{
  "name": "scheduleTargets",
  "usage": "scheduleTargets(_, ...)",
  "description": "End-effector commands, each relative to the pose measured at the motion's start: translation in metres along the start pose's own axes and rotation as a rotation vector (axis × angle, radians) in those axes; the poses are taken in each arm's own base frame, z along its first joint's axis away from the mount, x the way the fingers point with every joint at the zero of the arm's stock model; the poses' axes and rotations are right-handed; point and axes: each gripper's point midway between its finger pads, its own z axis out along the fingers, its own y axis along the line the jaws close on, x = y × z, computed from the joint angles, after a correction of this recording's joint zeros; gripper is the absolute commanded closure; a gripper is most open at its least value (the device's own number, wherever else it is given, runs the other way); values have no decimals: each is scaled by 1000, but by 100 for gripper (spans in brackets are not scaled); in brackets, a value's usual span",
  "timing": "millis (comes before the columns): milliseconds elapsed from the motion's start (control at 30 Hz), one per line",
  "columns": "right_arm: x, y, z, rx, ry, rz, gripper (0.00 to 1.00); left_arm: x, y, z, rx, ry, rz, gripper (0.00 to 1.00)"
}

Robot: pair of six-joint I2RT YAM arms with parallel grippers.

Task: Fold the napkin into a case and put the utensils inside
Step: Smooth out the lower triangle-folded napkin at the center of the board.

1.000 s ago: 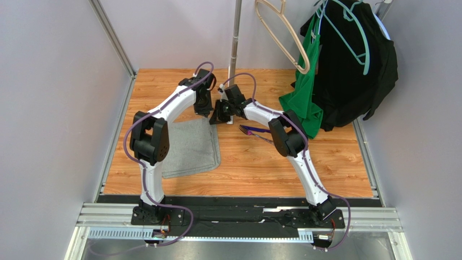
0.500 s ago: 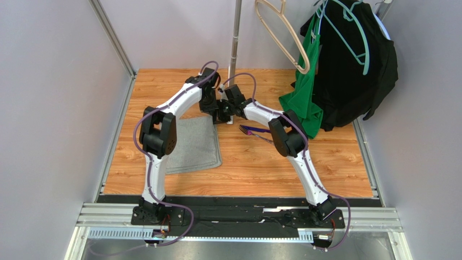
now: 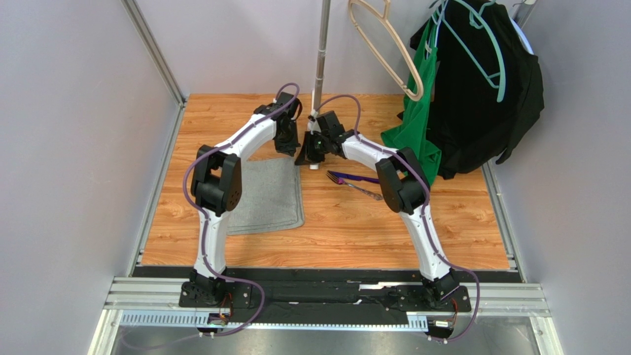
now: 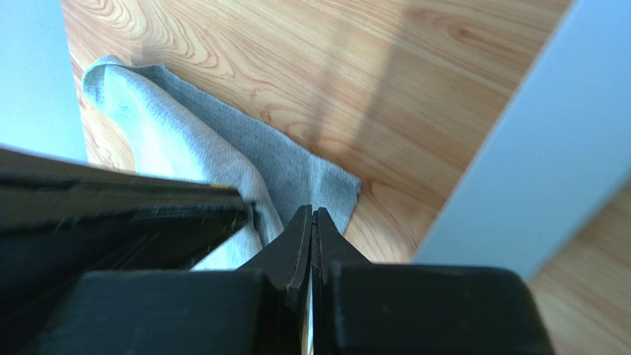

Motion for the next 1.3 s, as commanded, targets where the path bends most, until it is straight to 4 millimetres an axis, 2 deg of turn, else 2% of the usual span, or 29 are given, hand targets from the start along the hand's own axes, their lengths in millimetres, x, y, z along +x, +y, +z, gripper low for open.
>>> scheduleTargets(0,-18,29,-30,-25,-63,-59,100,-11,-10,-10,41,-45,-2,100)
scheduleTargets(200,-5,15,-12,-19,-27,-33,100,-9,-13,-11,57,-41,0,100)
scheduleTargets(400,2,-9,8,49,-10,-43,100,-7,-18,2,72,-25,4,100)
scheduleTargets(500,6,-18,12,69,0,-42,100,-8,-20,9,78,-32,11,100)
scheduleTargets(700,1,-15,8,80,-5,-51,100,-6,-29,26,124,-20,8,100)
scheduleTargets(800,-6,-2,-5,73,-27,-65,100,-6,-34,31,149,-31,2,100)
scheduleTargets(833,-14,8,-16,67,-48,-79,100,-7,-35,34,154,-40,-1,100)
scheduleTargets(900,-20,14,-28,75,-63,-85,100,-7,-36,37,161,-47,0,100)
scheduleTargets(1033,-40,32,-69,94,-121,-113,100,-10,-39,37,175,-55,2,100)
scheduleTargets(1100,-37,31,-82,118,-112,-117,98,-10,-43,32,197,-52,5,100)
scheduleTargets(1133,-35,33,-88,120,-109,-122,98,-8,-44,30,205,-48,5,98)
scheduleTargets(1167,-27,34,-97,122,-95,-121,97,-12,-47,19,223,-59,4,87)
scheduleTargets(1233,-17,38,-105,107,-87,-111,95,-9,-47,8,235,-54,-1,79)
scheduleTargets(1267,-16,45,-115,91,-98,-105,94,-15,-48,-7,243,-82,1,75)
